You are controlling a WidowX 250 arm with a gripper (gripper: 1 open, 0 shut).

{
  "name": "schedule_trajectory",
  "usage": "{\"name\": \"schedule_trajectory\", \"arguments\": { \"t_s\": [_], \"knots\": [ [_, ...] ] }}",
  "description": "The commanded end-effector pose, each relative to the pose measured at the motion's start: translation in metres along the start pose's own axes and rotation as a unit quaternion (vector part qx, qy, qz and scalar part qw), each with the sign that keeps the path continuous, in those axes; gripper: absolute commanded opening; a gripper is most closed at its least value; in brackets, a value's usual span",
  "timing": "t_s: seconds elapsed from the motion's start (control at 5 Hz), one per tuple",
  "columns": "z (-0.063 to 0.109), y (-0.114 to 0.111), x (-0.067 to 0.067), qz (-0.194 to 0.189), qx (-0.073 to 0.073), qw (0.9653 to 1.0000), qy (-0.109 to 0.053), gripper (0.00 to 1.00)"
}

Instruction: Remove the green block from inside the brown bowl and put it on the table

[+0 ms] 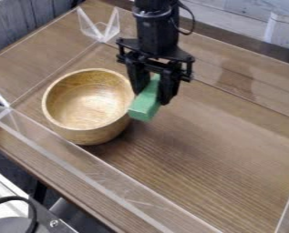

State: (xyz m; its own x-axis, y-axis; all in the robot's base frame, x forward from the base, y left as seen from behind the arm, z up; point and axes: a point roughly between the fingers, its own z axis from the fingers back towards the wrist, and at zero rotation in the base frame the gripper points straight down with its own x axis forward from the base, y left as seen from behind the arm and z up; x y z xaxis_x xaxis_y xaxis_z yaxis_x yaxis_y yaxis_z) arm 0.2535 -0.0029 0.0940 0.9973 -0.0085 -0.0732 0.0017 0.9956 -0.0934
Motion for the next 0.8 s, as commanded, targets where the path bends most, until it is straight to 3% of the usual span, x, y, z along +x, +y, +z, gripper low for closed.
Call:
{"name": "schedule_trajectory", "arguments": {
  "t_s": [0.0,0.2,0.6],
  "knots": [
    [0.004,-0.011,0.002,-0.011,0.000,0.9998,-0.017,0.00],
    [-0.007,-0.020,0.000,-0.023,0.002,0.9997,-0.008,0.00],
    [-0.035,-0.012,0.007,-0.018,0.007,0.9997,0.013,0.00]
  ]
}}
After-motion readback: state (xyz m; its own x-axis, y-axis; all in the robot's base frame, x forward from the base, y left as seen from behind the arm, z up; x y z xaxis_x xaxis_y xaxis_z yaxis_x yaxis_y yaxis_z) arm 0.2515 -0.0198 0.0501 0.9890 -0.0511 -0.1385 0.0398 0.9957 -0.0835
